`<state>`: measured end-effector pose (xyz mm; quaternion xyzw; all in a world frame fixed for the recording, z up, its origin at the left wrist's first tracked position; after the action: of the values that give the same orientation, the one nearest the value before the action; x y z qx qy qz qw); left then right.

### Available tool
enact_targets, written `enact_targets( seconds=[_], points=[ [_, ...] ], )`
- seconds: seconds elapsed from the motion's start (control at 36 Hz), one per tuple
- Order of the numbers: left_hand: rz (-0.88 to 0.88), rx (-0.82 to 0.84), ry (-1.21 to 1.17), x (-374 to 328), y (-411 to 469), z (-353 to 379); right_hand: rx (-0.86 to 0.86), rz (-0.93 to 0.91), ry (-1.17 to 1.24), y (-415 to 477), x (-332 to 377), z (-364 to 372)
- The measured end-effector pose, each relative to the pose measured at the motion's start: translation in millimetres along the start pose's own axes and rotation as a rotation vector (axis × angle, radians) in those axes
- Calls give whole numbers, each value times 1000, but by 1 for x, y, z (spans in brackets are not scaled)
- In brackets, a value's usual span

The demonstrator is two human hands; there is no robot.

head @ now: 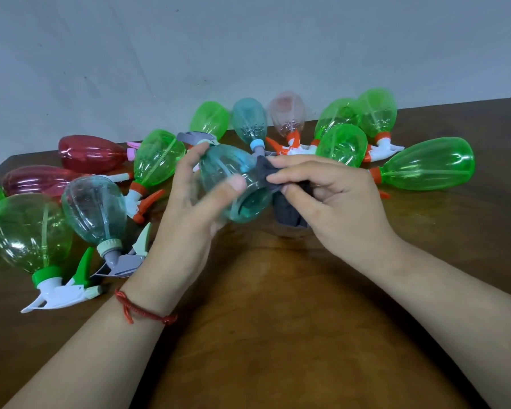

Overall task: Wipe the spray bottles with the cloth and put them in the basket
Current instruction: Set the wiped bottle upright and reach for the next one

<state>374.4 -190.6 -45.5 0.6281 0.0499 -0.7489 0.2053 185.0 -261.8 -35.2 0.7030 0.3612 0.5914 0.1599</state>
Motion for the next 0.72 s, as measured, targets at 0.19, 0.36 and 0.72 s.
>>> enact_targets(
  seconds=[0.19, 0.36, 0.72],
  points=[
    [-80, -21, -126, -4, 3, -2, -27, -46, -29, -3, 9, 3],
    [-78, -51, -105, -5, 2, -3, 38, -423, -278, -11, 25, 15],
    [-37, -108, -247, -9, 1, 0, -138, 265, 308, 1, -3, 11]
  ],
)
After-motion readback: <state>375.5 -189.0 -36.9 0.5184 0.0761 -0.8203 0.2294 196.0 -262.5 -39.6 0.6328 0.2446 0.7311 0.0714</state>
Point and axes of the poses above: each hand's wrist, its own y-axis towards the middle knuckle, its own z-axis out of the palm, x = y × z, the point moved 4 cm from there along y, towards the middle knuckle, and after that the axes turned 3 degrees about -x, right-handed, at the moved point
